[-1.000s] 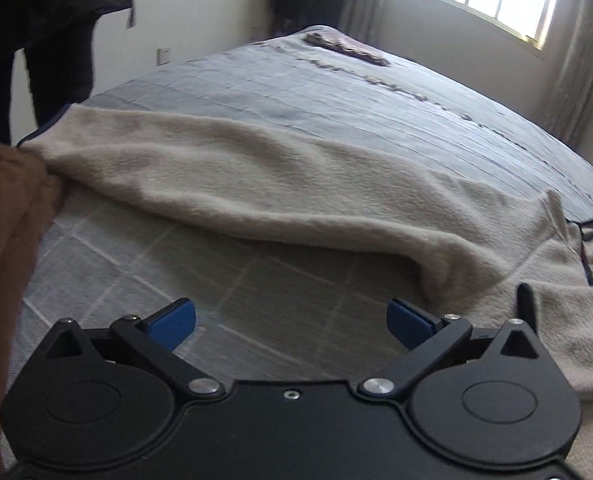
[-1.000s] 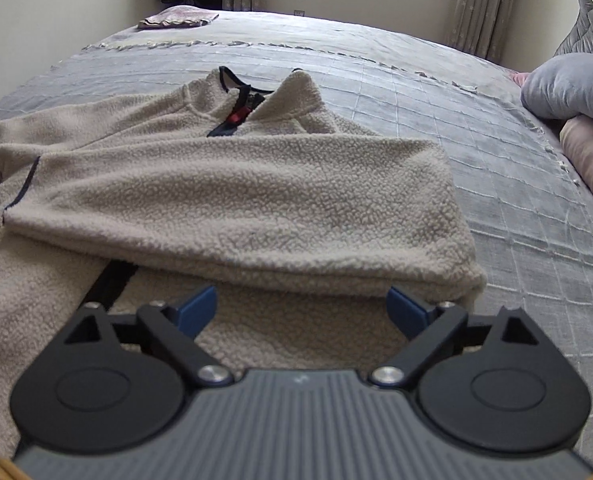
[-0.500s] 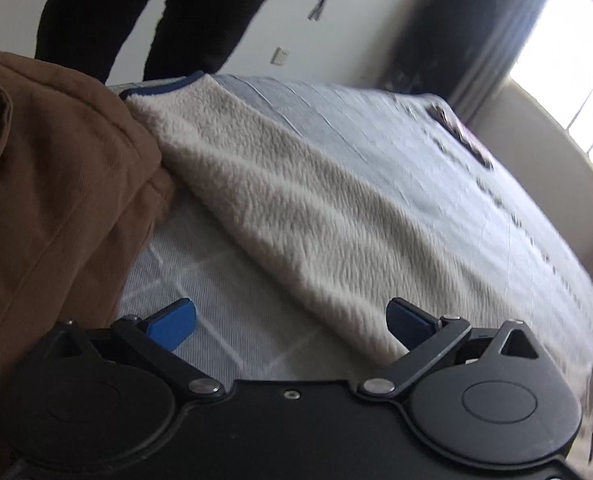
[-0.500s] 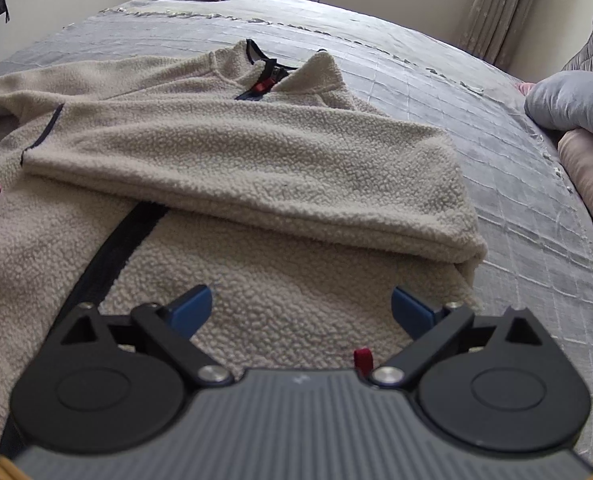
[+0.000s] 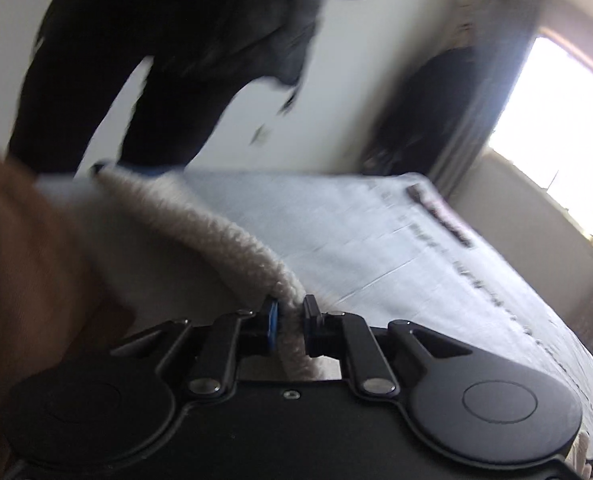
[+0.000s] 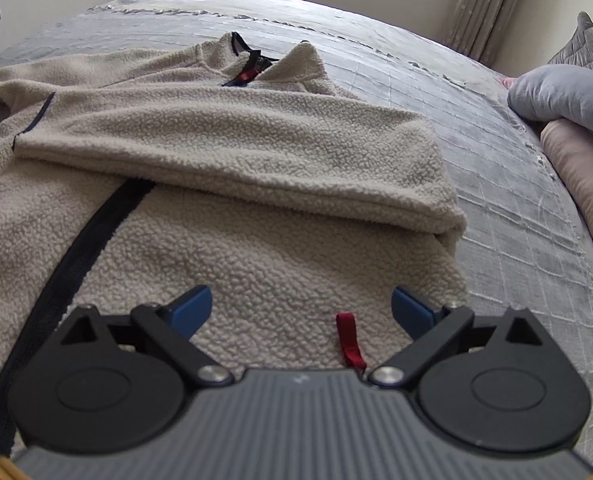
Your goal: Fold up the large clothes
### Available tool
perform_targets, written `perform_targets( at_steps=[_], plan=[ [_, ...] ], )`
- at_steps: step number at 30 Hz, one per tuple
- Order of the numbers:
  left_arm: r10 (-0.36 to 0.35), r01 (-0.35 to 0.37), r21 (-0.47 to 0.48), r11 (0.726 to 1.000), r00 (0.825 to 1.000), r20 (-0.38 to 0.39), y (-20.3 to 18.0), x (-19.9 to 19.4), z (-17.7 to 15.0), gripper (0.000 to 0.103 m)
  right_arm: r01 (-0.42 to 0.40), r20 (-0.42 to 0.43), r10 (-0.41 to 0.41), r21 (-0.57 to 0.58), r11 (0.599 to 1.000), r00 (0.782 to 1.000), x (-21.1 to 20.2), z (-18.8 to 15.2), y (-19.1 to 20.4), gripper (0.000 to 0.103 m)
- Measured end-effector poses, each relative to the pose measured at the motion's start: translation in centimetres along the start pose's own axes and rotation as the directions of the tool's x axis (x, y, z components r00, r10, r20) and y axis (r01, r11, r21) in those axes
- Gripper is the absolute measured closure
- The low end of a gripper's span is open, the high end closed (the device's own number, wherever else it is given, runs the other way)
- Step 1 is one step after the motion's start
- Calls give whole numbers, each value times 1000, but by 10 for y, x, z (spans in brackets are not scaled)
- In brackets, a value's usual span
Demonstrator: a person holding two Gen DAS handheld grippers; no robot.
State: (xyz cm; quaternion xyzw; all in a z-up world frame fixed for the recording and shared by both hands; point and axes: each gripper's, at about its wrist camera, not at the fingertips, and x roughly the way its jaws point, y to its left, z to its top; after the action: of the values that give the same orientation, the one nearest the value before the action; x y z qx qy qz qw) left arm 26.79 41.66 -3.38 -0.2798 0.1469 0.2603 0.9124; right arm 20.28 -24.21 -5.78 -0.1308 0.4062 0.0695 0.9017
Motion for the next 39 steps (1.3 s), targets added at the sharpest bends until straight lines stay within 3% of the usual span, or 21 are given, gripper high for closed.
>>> perform_targets(
  at_steps=[4, 8, 13, 20, 25, 29, 31, 32, 33, 34, 35, 36, 37, 38, 39],
  plan=[
    [-169, 162, 79, 984, 982, 86, -48, -27, 22, 91, 5, -2, -5, 18, 1000, 1000, 1, 0, -4, 5],
    [-350, 334, 134, 933, 929, 120, -103, -55, 34, 91, -12, 21, 11, 36, 999, 1000, -4, 4, -7, 5],
    [-547, 525, 199, 827, 834, 75, -183, -88, 21, 91, -15, 41, 14, 23, 1000, 999, -8, 8, -6, 5],
    [-728, 733, 233, 639, 674, -126, -282, -124, -51, 91, -21, 73, 18, 44, 999, 997, -12, 14, -14, 5],
    [-737, 823, 221, 523, 567, -368, -317, -136, -137, 91, -25, 85, 18, 76, 997, 996, -11, 18, -25, 5],
    [-614, 854, 247, 458, 506, -606, -319, -135, -224, 90, -42, 86, 33, 112, 993, 996, -10, 17, -33, 5],
    [-517, 851, 294, 436, 504, -692, -315, -130, -260, 85, -55, 86, 44, 126, 991, 995, -9, 17, -34, 5],
    [-495, 853, 324, 410, 506, -706, -308, -132, -274, 85, -61, 86, 50, 132, 989, 995, -9, 18, -34, 5],
    [-521, 853, 349, 389, 516, -680, -298, -136, -278, 85, -69, 86, 57, 136, 988, 995, -8, 19, -33, 5],
    [-528, 853, 350, 387, 516, -675, -296, -140, -276, 84, -76, 87, 64, 137, 988, 994, -8, 20, -32, 5],
    [-529, 856, 332, 396, 508, -680, -294, -143, -270, 80, -81, 90, 69, 135, 988, 994, -8, 22, -30, 5],
    [-531, 864, 308, 398, 491, -690, -293, -145, -263, 64, -84, 93, 73, 128, 988, 993, -8, 24, -28, 5],
    [-536, 874, 290, 391, 472, -700, -290, -149, -255, 40, -88, 99, 77, 117, 989, 992, -9, 27, -25, 5],
    [-542, 882, 284, 376, 457, -705, -285, -155, -247, 37, -93, 105, 82, 107, 990, 991, -9, 30, -22, 5],
    [-547, 885, 296, 360, 457, -701, -278, -161, -240, 27, -100, 112, 89, 98, 990, 990, -10, 33, -18, 5]
  ],
)
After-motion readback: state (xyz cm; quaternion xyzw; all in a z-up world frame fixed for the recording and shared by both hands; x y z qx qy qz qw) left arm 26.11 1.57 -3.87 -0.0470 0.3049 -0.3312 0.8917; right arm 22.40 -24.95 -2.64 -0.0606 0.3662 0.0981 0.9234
